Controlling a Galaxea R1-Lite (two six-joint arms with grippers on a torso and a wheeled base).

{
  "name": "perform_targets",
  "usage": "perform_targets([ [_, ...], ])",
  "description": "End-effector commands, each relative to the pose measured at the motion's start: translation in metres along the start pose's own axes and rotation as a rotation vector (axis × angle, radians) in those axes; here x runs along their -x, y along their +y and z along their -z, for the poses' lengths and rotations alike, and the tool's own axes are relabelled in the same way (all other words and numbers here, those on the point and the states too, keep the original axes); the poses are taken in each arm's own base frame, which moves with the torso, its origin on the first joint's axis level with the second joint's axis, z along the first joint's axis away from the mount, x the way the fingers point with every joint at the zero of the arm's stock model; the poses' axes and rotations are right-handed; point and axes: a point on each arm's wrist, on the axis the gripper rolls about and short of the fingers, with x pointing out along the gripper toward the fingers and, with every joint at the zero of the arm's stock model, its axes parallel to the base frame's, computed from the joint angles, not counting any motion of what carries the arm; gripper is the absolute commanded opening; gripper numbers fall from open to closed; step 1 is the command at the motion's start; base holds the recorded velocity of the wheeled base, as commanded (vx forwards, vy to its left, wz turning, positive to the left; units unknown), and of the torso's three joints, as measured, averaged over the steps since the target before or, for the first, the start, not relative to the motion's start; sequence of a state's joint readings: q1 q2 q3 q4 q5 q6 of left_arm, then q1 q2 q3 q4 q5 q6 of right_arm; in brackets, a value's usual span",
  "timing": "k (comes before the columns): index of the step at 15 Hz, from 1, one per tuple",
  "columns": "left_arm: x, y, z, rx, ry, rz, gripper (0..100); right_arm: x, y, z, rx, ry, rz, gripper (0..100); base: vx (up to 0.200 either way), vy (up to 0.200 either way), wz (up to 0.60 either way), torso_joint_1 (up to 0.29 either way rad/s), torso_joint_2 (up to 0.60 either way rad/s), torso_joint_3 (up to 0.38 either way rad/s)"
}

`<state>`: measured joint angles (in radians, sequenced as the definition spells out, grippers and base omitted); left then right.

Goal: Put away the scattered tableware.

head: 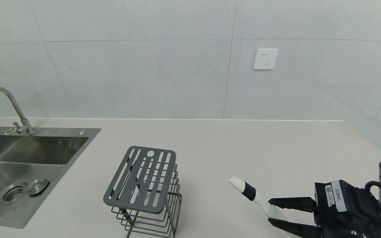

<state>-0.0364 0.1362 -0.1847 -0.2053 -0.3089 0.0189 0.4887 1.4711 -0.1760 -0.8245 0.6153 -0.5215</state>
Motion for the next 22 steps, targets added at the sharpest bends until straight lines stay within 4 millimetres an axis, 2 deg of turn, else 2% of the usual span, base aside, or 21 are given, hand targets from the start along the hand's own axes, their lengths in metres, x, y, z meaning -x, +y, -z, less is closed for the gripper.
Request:
perform_targets([
  [1,-0.030,0.010,-0.030,0.069,0.073,0.129,100,0.001,0.001,-0.001,0.003,-0.004,-0.001,0,0.000,0.000,0.00,0.000,0.00,0.000],
  [4,-0.043,0.010,-0.041,0.097,0.086,0.382,100,0.004,0.003,-0.004,0.014,-0.022,0.006,0,0.000,0.000,0.00,0.000,0.00,0.000],
  [7,-0.057,0.006,-0.032,-0.077,0.092,0.636,100,0.009,0.005,-0.005,0.019,-0.032,0.015,0,0.000,0.000,0.00,0.000,0.00,0.000],
  [10,-0.082,0.006,-0.027,-0.169,0.116,0.710,100,0.008,0.003,-0.008,-0.013,-0.044,0.019,0,0.000,0.000,0.00,0.000,0.00,0.000],
  [12,-0.099,0.006,-0.024,-0.148,0.141,0.748,100,0.008,0.005,-0.006,-0.026,-0.037,0.012,0,0.000,0.000,0.00,0.000,0.00,0.000],
  [13,-0.101,0.006,-0.024,-0.142,0.144,0.756,100,0.008,0.005,-0.007,-0.026,-0.039,0.013,0,0.000,0.000,0.00,0.000,0.00,0.000],
  [16,-0.124,-0.002,-0.015,-0.054,0.217,0.868,100,0.007,0.003,-0.011,-0.006,-0.065,0.022,0,0.000,0.000,0.00,0.000,0.00,0.000],
  [19,-0.151,-0.009,-0.010,-0.042,0.227,0.911,100,0.004,0.004,-0.017,0.003,-0.107,0.015,0,0.000,0.000,0.00,0.000,0.00,0.000],
  [22,-0.167,-0.019,-0.003,-0.024,0.253,0.974,100,0.004,0.002,-0.020,0.019,-0.127,0.024,0,0.000,0.000,0.00,0.000,0.00,0.000],
])
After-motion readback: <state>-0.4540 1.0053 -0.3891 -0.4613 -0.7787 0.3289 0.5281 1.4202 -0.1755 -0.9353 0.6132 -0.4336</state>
